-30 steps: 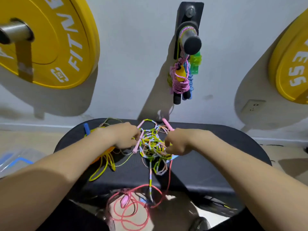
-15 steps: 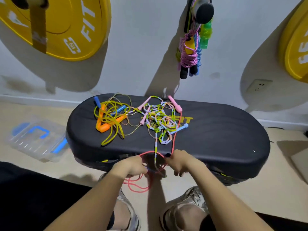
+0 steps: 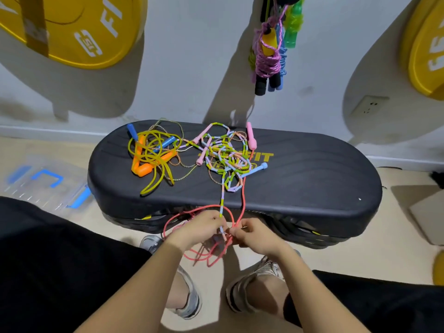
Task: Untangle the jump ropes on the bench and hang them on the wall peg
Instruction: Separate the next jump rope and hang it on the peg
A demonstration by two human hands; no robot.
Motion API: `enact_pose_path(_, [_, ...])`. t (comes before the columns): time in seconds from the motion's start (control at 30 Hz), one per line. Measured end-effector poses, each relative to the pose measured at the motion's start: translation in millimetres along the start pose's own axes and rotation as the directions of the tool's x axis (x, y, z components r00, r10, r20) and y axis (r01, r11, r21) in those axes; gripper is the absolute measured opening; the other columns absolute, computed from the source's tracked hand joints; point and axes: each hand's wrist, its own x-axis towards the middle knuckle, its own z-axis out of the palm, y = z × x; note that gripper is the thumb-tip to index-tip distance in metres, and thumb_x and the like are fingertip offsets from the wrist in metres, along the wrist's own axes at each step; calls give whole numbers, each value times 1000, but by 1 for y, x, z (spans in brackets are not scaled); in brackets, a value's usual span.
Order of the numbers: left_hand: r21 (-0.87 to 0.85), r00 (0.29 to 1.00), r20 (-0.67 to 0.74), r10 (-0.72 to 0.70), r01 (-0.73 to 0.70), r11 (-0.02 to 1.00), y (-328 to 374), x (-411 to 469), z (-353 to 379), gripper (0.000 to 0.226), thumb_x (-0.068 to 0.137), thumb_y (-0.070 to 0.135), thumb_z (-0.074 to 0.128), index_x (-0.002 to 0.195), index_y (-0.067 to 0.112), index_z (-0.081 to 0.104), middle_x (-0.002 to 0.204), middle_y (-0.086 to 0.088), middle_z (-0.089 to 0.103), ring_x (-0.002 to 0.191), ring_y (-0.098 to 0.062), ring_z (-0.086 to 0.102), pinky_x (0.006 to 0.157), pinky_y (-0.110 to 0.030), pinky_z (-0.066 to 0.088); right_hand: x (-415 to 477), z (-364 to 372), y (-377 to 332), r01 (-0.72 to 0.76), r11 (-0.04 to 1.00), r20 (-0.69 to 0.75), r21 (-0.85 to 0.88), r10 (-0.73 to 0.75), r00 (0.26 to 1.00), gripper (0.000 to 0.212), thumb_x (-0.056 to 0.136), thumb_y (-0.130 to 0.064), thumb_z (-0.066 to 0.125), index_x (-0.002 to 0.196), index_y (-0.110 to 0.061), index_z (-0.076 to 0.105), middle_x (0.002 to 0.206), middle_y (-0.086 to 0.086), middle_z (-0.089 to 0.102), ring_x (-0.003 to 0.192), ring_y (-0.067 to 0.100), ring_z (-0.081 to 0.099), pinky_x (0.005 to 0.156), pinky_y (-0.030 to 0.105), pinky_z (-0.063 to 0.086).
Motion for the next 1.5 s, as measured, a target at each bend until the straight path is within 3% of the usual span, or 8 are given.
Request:
enact_pose_path(0.23, [-424, 918, -397, -18, -165, 891, 13, -3, -47, 19, 106, 15, 52, 109, 8, 68, 55, 8, 34, 43, -12, 35, 54, -32, 55, -9, -48, -31, 10, 864, -140, 504, 71, 988, 18, 103, -10, 39, 111, -1, 54, 105, 29, 77, 102, 45, 76, 97, 53, 60])
enact_pose_path(0.47, [-403, 840, -542, -28, -230, 886, 3, -8, -71, 25, 109, 20, 50, 120, 9, 70, 65, 5, 32, 51, -13, 32, 48, -30, 37, -34, -68, -91, -58, 993, -40, -106, 54, 998, 22, 91, -24, 44, 83, -6, 55, 70, 16, 65, 78, 40, 80, 75, 48, 63])
enact_pose_path(0.67, [81, 623, -738, 260, -301, 950, 5, -25, -84, 32, 100, 33, 63, 130, 41, 52, 106, -7, 58, 97, -14, 61, 75, -40, 51, -25, -70, -96, 107, 924, -307, -368, -229, 924, 33, 109, -29, 44, 95, -3, 58, 82, 10, 78, 77, 25, 77, 77, 49, 64])
enact_pose_path(0.77, [446, 710, -486, 510, -300, 843, 4, -30, -76, 24, 90, 41, 74, 110, 50, 65, 117, 8, 45, 110, 2, 46, 93, -30, 42, -18, -60, -93, 203, 964, -303, 172, -144, 942, 29, 112, -28, 37, 109, -5, 53, 77, 12, 77, 84, 36, 80, 70, 44, 66])
enact_pose_path(0.9, [781, 900, -206, 385, -86, 618, 5, -27, -61, 30, 93, 69, 61, 85, 44, 74, 117, 11, 36, 113, -19, 29, 91, -40, 23, -7, -51, -84, 229, 934, -458, 272, -84, 885, 31, 112, -31, 35, 113, -6, 54, 89, 21, 76, 84, 32, 81, 78, 48, 67])
enact_pose_path(1.07, [547, 807, -352, 475, -235, 803, 19, -30, -51, 30, 107, 45, 51, 90, 43, 76, 128, 6, 37, 131, -15, 31, 109, -39, 27, -5, -44, -68, 237, 887, -445, 395, -41, 895, 30, 112, -29, 39, 111, -6, 58, 79, 18, 75, 81, 37, 80, 77, 49, 66])
enact_pose_path(1.2, [160, 721, -497, 483, -471, 867, 46, -35, -54, 40, 113, 34, 42, 92, 38, 76, 111, 27, 61, 105, 18, 57, 91, -15, 47, -13, -50, -48, -8, 1000, -248, -9, 6, 969, 28, 111, -20, 44, 98, -1, 62, 67, 14, 74, 62, 26, 75, 63, 41, 60])
enact_pose_path(1.5, [-468, 789, -608, 87, -445, 764, 37, -22, -67, 26, 114, 36, 38, 101, 18, 50, 92, -12, 63, 95, -30, 74, 80, -51, 64, -46, -85, -55, -425, 598, -174, -680, 432, 885, 22, 91, -16, 58, 79, -4, 73, 63, 7, 76, 52, 21, 74, 52, 30, 60])
